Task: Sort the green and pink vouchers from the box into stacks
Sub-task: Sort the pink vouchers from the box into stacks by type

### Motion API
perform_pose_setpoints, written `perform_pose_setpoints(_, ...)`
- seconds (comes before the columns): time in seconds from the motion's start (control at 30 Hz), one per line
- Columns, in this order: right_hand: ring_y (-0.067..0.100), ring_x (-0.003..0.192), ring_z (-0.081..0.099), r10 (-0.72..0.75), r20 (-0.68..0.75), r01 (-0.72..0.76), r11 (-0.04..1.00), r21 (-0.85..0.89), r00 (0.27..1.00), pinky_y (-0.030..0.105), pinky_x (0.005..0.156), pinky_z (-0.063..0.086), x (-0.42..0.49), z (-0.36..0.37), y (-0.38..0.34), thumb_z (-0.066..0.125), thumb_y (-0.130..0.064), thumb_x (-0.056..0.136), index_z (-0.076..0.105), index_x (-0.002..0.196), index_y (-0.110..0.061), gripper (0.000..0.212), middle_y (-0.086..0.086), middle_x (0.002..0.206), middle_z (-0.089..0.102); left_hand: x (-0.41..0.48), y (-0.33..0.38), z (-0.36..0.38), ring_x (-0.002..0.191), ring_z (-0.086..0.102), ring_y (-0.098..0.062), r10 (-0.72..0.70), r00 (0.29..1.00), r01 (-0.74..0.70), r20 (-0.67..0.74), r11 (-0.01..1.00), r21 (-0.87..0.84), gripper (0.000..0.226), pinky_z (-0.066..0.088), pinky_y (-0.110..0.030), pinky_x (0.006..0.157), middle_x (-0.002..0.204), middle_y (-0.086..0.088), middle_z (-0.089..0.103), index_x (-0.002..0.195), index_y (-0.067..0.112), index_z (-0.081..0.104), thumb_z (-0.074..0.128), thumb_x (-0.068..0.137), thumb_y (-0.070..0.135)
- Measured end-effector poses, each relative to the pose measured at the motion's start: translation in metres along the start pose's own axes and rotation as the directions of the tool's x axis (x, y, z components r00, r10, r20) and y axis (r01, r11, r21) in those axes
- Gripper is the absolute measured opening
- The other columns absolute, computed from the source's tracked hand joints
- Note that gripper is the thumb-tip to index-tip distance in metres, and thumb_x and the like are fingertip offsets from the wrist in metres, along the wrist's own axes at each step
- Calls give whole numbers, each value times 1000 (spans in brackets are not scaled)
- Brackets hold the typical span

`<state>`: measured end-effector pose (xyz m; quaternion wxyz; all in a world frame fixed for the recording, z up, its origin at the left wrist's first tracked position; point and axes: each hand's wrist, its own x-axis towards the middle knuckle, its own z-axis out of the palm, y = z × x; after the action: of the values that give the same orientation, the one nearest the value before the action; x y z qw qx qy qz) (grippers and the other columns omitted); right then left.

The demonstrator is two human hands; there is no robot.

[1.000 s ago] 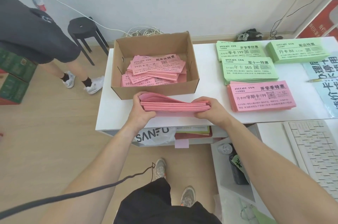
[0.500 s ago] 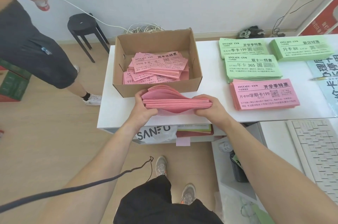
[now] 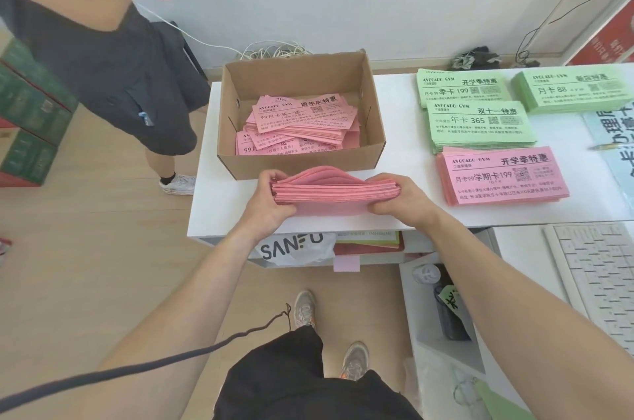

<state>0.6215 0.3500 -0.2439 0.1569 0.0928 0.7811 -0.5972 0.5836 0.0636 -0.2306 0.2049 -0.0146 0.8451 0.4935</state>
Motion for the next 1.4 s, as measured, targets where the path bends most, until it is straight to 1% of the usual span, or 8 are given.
perform_pose_setpoints(0.13,2,76,64,-7,-48,5,999,-32,999,15,73,49,1,4,-3,72,12,76,73,103,-13,37,-5,87,72,4,-2,-4,90,59,-14,-5,998,3,-60,1000,-19,44,45,-21,76,100,3,64,115,21,54,67,80,-3)
perform_pose_setpoints(0.37,6,75,62,-53,-64,53,999,1,997,17,70,49,3,11,-12,71,11,78,74,109,-11,39,-5,86,70,3,-2,-11,74,54,4,34,994,-38,-104,998,-40,41,41,-10,66,94,6,61,115,18,52,61,83,-5)
perform_pose_setpoints(0.5,6,83,66,-35,-95,34,999,-16,995,23,78,53,-1,14,-2,77,9,75,71,114,-14,46,0,99,73,2,-13,-11,94,59,-12,-33,997,29,-67,997,-67,52,45,-18,78,106,2,61,121,20,47,66,81,-6)
perform_pose_setpoints(0.6,6,88,67,-33,-149,39,999,35,988,20,79,55,-7,14,7,83,9,72,65,120,-11,55,3,106,72,0,-16,-7,103,60,-10,-46,996,36,-72,990,-133,63,45,-12,79,116,3,58,129,22,40,67,81,-8)
perform_pose_setpoints(0.87,10,87,67,-40,-186,47,998,29,982,24,81,54,-5,23,6,77,6,78,69,110,-10,36,8,100,73,7,-10,2,76,55,-10,-11,999,6,-43,994,-108,47,42,-11,67,90,5,63,100,27,57,59,79,-16)
perform_pose_setpoints(1.1,-5,80,66,-47,-180,44,999,-17,983,11,75,50,-2,19,-1,78,6,79,70,107,-13,35,-5,94,74,7,-11,-3,82,58,-4,21,998,-22,-55,1000,-16,41,40,-5,68,96,9,65,113,22,56,65,84,-6)
perform_pose_setpoints(1.2,-8,78,64,-51,-185,33,995,-96,981,9,72,46,-5,12,-2,78,-3,81,70,106,-20,31,-12,94,72,7,-13,-8,86,61,-2,42,997,-41,-62,999,18,41,44,-11,74,98,11,67,111,23,60,69,82,-4)
perform_pose_setpoints(1.4,20,86,64,2,-125,-71,833,-548,992,33,75,49,-5,-1,-15,70,-37,88,63,118,-28,32,-3,107,62,3,-6,-14,73,63,-6,43,997,-29,-69,983,183,36,46,-20,67,98,17,66,110,30,60,73,83,11)
